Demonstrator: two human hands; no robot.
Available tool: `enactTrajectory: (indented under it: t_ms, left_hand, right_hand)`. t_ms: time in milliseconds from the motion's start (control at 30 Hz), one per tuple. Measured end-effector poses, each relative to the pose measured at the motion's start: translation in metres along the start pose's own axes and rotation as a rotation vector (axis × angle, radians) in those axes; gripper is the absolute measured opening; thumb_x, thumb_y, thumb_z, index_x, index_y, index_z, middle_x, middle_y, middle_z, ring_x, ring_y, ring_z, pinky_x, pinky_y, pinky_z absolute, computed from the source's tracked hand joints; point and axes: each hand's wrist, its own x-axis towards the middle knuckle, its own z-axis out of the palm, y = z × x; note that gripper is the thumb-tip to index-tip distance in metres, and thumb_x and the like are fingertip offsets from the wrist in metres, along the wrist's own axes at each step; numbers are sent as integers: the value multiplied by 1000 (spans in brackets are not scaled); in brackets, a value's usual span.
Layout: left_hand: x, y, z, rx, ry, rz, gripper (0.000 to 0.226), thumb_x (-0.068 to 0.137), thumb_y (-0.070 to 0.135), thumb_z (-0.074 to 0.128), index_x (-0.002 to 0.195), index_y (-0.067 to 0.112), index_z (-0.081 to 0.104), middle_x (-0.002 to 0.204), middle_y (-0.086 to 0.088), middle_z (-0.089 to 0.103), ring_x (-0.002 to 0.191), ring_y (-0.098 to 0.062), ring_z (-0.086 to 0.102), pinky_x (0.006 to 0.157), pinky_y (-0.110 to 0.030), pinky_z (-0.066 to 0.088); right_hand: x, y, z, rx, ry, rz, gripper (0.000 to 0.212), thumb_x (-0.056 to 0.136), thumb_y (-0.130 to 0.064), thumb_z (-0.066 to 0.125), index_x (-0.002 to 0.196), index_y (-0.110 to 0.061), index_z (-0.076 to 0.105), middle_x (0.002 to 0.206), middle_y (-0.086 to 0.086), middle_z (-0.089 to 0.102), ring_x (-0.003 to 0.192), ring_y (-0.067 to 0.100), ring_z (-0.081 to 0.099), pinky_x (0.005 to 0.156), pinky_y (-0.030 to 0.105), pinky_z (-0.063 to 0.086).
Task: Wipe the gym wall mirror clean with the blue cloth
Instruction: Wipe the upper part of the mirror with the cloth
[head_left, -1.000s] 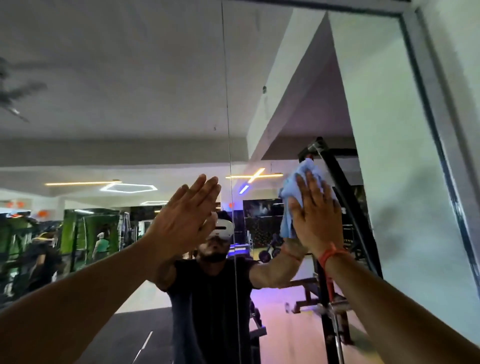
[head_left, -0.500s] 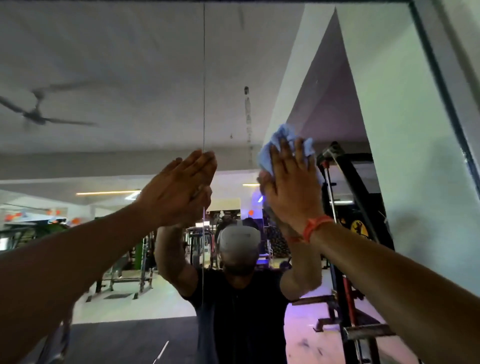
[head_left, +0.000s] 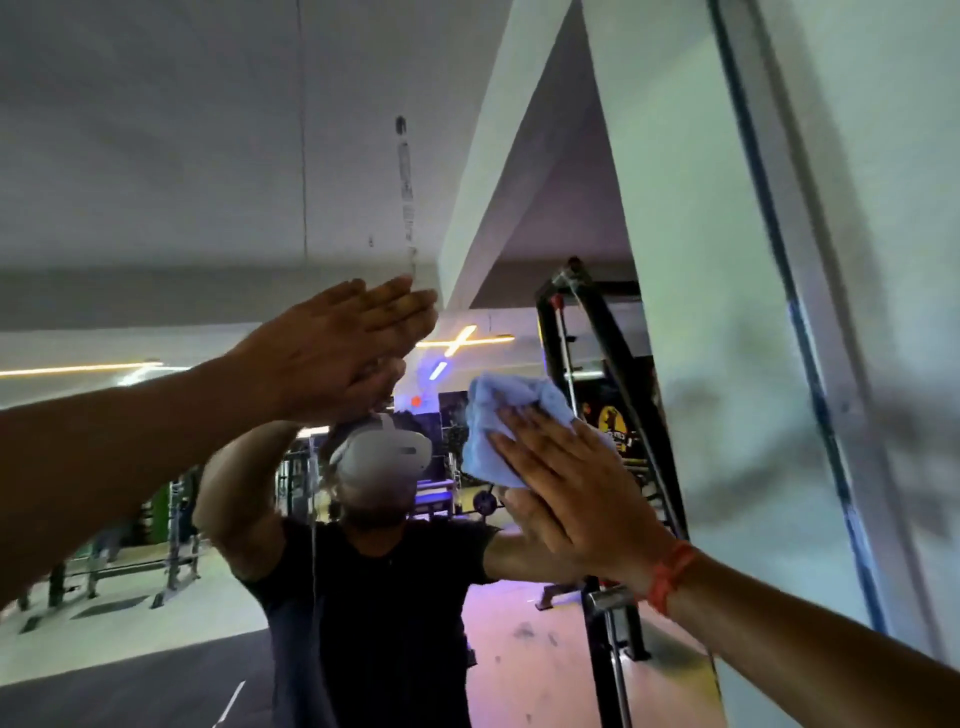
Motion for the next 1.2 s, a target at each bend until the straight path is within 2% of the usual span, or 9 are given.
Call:
enactTrajectory:
  t_ms: [67, 200, 267, 433, 667, 767, 867, 1067, 1200]
  left_hand:
    - [10, 11, 3, -11, 46, 64, 61, 103, 42, 32, 158, 18, 36, 166, -3, 29, 154, -23, 27, 117, -43, 28]
    - [27, 39, 17, -41, 106, 159, 58, 103, 39, 33, 156, 18, 38, 164, -2, 32, 153, -24, 28, 117, -45, 28]
    - [38, 51, 21, -49, 95, 188, 57, 102, 39, 34, 155, 19, 43, 163, -3, 35, 152, -25, 32, 116, -44, 28]
    - [69, 77, 18, -50, 80, 242, 56, 105, 40, 26, 148, 16, 53, 155, -7, 49, 144, -29, 45, 112, -46, 28]
    - [114, 105, 26, -53, 13, 235, 61, 106, 46, 8, 156, 24, 37, 162, -1, 37, 151, -25, 33, 116, -46, 26]
    - [133, 120, 24, -71, 21, 214, 61, 106, 45, 9, 156, 22, 37, 162, -2, 38, 152, -25, 32, 115, -49, 35]
    - [149, 130, 23, -49, 10, 230, 59, 102, 42, 27, 151, 18, 48, 157, -3, 45, 148, -26, 39, 113, -49, 39]
    - [170, 141, 26, -13, -7, 261, 61, 102, 44, 21, 155, 21, 41, 163, -1, 36, 153, -23, 30, 118, -51, 32]
    - [183, 147, 26, -25, -16, 237, 63, 103, 47, 15, 159, 21, 32, 165, -1, 29, 155, -22, 23, 121, -49, 25]
  right_hand:
    - [-17, 43, -9, -122, -58, -74, 56, 107, -38, 39, 159, -17, 36, 166, 5, 30, 154, 24, 28, 124, 45, 25]
    - [-14, 90, -6, -77, 153, 725, 58, 105, -32, 43, 157, -9, 36, 162, 12, 36, 148, 31, 39, 117, 48, 36]
    - [-10, 63, 1, 12, 247, 866, 59, 107, -37, 39, 159, -11, 32, 165, 13, 31, 152, 29, 32, 123, 46, 28]
    - [-104, 38, -16, -20, -95, 358, 59, 108, -36, 36, 163, -25, 17, 171, -1, 14, 158, 20, 12, 124, 45, 25]
    - [-53, 138, -7, -28, 24, 1035, 72, 103, -55, 5, 164, -18, 10, 170, 12, 13, 156, 35, 17, 123, 55, 27]
    - [-61, 113, -3, -14, -41, 755, 65, 107, -58, 13, 164, -32, -4, 172, 2, -7, 159, 26, -6, 129, 49, 6]
    - [-138, 114, -19, 3, -100, 324, 65, 107, -45, 37, 164, -34, 7, 173, -7, 3, 159, 23, 3, 126, 52, 19]
    - [-100, 189, 2, -30, 191, 1045, 68, 104, -65, 9, 164, -33, 7, 172, -2, 9, 158, 27, 12, 123, 58, 25]
    - [-83, 139, 0, 27, 120, 698, 64, 106, -52, 31, 164, -29, 15, 172, 0, 10, 159, 28, 3, 127, 50, 13]
